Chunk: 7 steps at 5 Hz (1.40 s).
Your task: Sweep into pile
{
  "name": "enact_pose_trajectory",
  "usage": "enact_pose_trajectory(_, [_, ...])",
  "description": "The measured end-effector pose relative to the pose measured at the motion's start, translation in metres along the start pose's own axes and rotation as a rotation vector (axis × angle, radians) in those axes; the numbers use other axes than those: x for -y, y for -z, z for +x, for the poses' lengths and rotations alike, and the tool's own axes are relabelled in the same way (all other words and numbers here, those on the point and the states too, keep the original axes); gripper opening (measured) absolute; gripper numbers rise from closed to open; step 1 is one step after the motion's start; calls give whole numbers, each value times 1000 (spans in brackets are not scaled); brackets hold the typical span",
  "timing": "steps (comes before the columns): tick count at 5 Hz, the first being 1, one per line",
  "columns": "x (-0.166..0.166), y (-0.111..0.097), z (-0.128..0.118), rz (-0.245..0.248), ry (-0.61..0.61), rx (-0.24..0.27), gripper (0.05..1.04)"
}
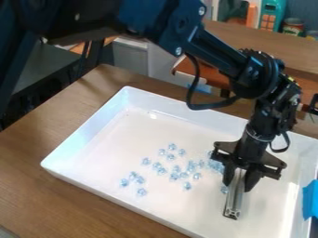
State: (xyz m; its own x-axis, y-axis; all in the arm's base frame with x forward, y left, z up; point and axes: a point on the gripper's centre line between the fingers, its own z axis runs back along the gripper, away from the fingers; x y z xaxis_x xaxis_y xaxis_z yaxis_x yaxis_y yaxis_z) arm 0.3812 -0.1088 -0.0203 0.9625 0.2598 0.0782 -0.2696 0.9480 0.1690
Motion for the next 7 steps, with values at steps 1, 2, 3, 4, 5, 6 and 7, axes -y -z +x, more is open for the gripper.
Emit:
enact_pose_trajectory(1, [-13,1,-3,22,3,28,384])
enact_pose_trajectory(2, [-34,5,-3,54,5,42,384])
enact_pose_trajectory(3, [-61,9,-1,84,9,45,384])
enact_pose_trajectory(4, [-96,16,8,125,2,55,384])
enact_pose_trajectory(5, [-130,23,19,167,-14,60,384])
enact_pose_trajectory(6, [-154,28,24,239,39,98,384])
enact_pose_trajectory(7, [-219,42,22,378,28,74,384])
